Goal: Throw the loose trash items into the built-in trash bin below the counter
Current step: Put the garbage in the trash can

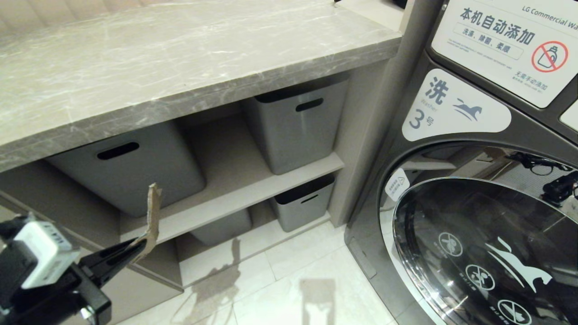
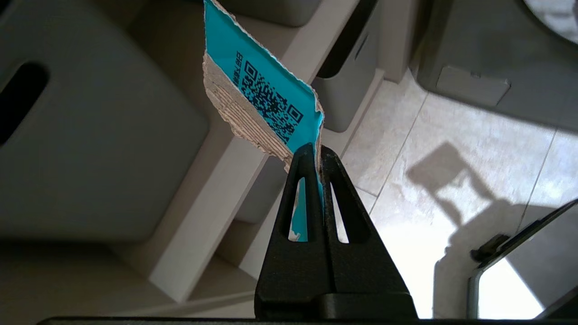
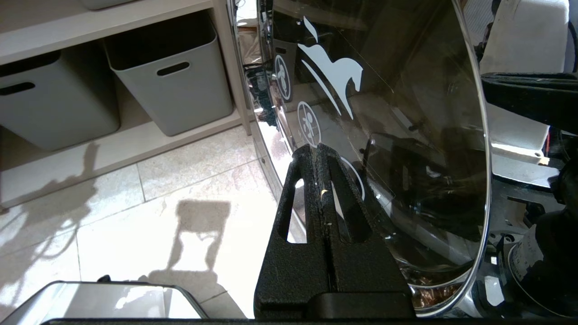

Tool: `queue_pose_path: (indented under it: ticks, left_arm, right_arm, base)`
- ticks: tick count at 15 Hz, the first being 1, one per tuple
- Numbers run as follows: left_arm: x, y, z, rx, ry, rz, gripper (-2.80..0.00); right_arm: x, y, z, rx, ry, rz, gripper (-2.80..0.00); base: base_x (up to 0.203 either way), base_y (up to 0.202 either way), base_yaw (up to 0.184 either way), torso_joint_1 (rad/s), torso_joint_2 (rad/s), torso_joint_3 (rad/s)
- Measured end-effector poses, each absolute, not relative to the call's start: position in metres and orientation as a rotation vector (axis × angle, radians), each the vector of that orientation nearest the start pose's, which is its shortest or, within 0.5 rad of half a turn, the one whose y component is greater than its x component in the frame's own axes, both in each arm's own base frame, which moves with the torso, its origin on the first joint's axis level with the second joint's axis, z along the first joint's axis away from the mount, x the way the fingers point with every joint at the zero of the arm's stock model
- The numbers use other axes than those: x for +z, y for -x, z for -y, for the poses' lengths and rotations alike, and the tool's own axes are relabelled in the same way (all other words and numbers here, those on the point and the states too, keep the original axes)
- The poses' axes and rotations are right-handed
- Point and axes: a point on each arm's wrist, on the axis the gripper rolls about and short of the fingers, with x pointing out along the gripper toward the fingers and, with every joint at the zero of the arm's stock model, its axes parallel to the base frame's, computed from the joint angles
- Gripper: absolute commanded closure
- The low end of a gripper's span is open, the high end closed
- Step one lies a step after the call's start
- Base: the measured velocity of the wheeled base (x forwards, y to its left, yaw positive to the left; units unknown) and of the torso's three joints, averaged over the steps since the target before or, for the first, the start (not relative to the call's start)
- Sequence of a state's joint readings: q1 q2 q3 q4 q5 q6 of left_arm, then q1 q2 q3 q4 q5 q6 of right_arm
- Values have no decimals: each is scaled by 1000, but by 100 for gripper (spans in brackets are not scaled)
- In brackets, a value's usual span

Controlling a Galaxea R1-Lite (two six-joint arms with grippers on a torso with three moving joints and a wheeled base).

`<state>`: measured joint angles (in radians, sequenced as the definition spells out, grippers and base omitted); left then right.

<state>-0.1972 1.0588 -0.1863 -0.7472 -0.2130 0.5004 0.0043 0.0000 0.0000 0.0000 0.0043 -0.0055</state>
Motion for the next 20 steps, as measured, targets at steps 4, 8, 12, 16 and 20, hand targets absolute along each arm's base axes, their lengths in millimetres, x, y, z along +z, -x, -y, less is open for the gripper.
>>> queue_pose_path:
  ticks: [4,8,12,16,20]
  left_arm:
    - [143,-80,19,-407,-443,-2,0]
    - [134,-60,15,-392,-425,11,0]
    - [135,-47,11,-348,-360,50,0]
    - [124,-26,6,-272,-277,31,0]
    - [107,-9,3,-152,-208,-43,0]
  right_arm:
    - [75,23,0,9,6,0,0]
    - [75,23,0,8,5,0,0]
    - [75,23,0,8,5,0,0]
    - [75,23,0,9,6,0,0]
    - [75,23,0,9,5,0,0]
  base:
    - [0,0,0,0,0,0]
    - [0,0,0,0,0,0]
    - [0,0,0,0,0,0]
    - [0,0,0,0,0,0]
    - [0,0,0,0,0,0]
